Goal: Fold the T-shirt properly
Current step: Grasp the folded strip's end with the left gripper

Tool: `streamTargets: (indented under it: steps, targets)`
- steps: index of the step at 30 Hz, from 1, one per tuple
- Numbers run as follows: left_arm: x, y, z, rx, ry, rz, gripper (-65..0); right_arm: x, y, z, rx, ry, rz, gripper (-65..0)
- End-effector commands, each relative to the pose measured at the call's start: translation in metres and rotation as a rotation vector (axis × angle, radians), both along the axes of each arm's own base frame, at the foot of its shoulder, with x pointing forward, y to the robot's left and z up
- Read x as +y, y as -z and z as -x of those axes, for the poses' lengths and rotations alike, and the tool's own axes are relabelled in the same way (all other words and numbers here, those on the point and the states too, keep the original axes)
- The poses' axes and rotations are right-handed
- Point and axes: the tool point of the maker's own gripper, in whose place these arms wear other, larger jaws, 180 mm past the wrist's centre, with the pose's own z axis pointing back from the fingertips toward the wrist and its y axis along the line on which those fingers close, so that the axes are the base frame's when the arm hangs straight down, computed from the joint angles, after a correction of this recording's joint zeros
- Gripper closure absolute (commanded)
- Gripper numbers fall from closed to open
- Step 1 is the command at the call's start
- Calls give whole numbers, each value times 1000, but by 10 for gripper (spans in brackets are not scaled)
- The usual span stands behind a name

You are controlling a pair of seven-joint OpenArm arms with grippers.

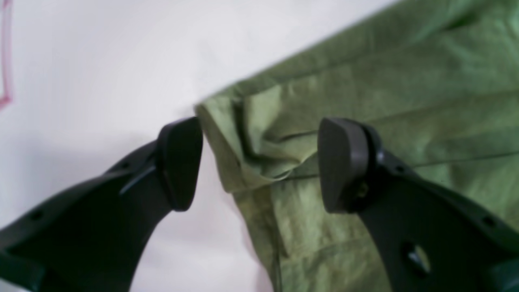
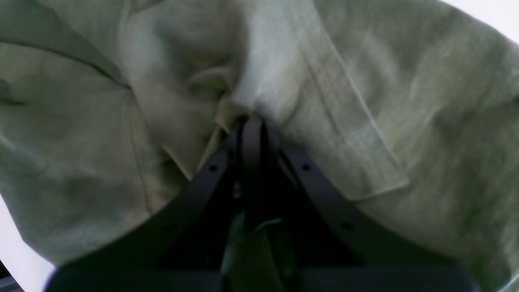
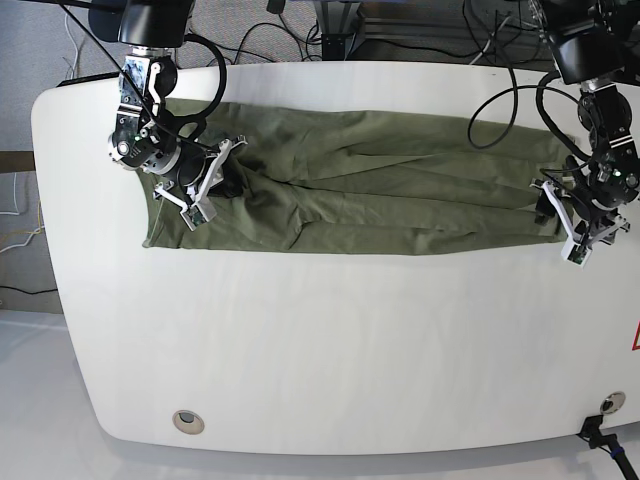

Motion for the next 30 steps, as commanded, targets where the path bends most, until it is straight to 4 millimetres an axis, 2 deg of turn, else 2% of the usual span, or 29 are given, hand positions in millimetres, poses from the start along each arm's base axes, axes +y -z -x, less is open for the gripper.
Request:
streamTargets:
  steps: [1,3,6,10,13,15,17,22,27,30]
  targets:
    - [7,-18,-13,-59,-4,-1,-408,-18,16,14,87,-3,108,0]
    - [19,-20,-8,-65,-42,-2,-408,-18,16,14,87,-3,108,0]
    - [42,-15,13,-36,-123,3,-415,-19,16,14,87,-3,110,0]
    - [74,-8,39,36,-246,51,-456,-19,17,15,89,-3,110,0]
    - [80,-2,49,58,-284,111,-457,-18,18,16,92,-3,108,0]
    - [77,8,59,93,-280,156,-457,-17,18,16,92,-3,107,0]
    - [62,13,56,96,-251,225,-457,-17,18,16,92,-3,107,0]
    - [40,20,54,111,-200,313,-454,-17,18,16,92,-5,106,0]
    - [34,28,48,126,-205,346,-454,-17,18,16,92,-5,106,0]
    - [26,44,52,178,-199,370,-454,-17,18,17,93,-5,106,0]
